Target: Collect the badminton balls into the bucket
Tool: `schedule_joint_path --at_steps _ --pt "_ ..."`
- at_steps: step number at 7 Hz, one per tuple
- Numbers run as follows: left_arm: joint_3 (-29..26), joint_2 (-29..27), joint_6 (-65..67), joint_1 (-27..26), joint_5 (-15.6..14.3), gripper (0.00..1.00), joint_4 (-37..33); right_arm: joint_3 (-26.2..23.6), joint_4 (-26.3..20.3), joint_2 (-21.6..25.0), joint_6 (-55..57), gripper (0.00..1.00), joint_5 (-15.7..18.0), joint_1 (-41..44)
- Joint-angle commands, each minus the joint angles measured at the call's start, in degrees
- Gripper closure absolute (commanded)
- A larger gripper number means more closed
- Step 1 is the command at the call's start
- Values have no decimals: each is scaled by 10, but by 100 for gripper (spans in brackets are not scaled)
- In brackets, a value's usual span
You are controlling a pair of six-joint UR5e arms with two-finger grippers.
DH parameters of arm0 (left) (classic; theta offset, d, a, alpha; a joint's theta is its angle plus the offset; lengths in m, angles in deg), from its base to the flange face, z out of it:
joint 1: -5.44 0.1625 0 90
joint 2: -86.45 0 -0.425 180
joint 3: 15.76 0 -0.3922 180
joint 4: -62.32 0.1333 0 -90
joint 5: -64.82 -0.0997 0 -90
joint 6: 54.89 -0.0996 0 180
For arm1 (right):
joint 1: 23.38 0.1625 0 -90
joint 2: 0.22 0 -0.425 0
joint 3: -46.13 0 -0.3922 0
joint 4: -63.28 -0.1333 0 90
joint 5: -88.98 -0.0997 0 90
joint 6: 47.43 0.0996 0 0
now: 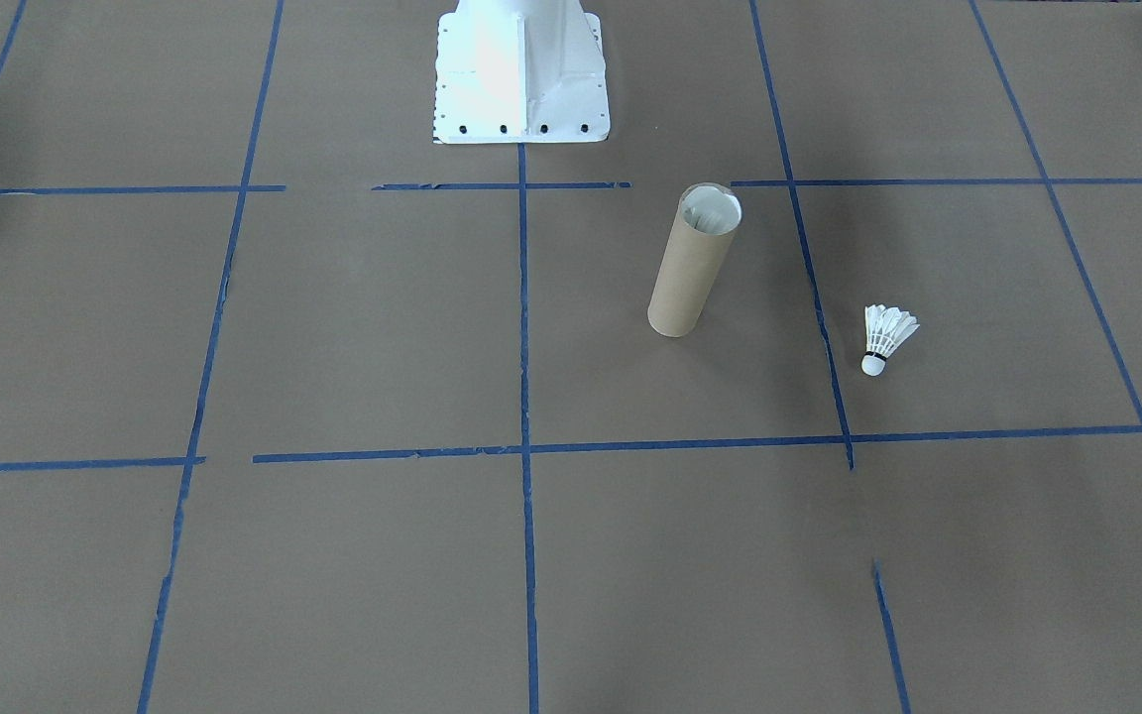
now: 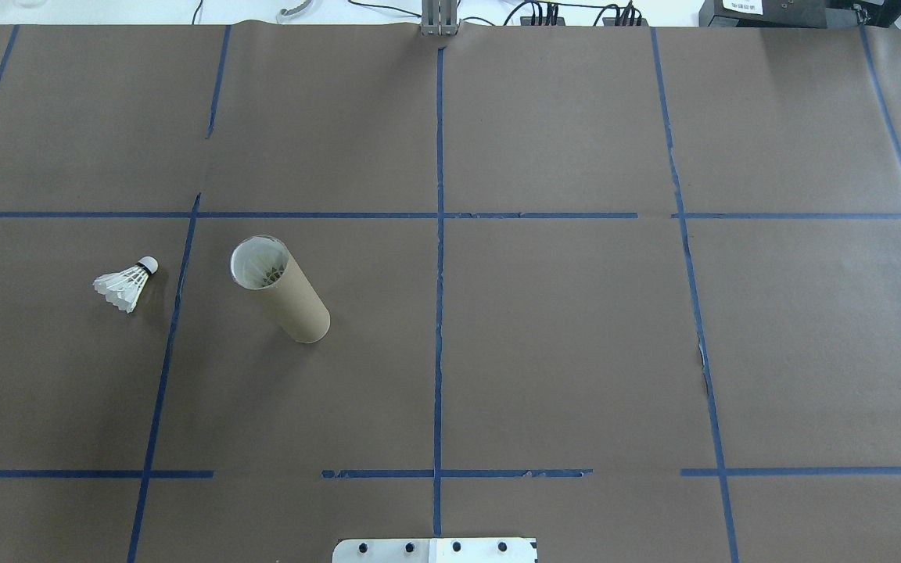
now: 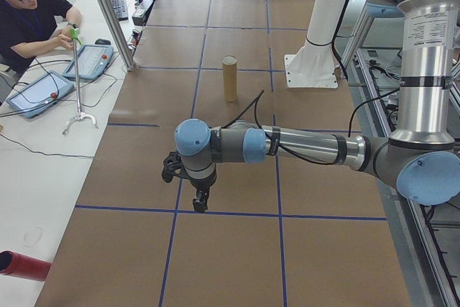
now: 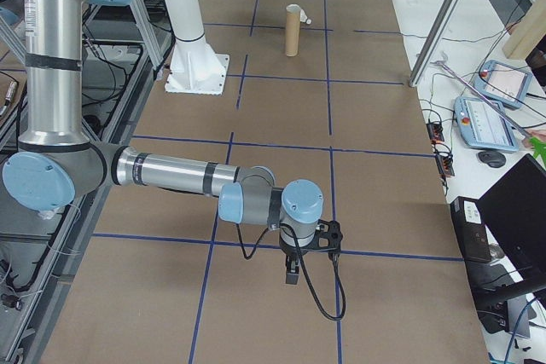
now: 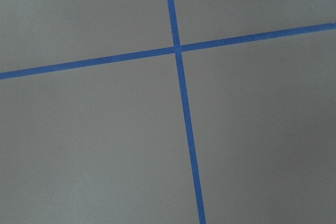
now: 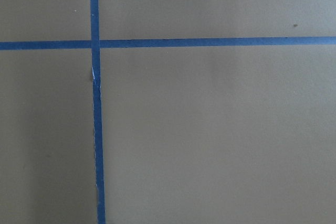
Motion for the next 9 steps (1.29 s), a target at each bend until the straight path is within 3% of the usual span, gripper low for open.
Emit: schedule_joint_path --at_steps 1,3,7,9 --pt "7 0 0 0 1 0 0 0 0 0 0 0 -1 0" --pt "14 -10 1 1 -3 0 0 0 0 0 0 0 0 0" --pt "-21 -136 11 5 -3 0 -4 0 0 0 0 0 -1 0" --pt "-27 -130 124 6 8 0 -93 0 0 0 0 0 0 0"
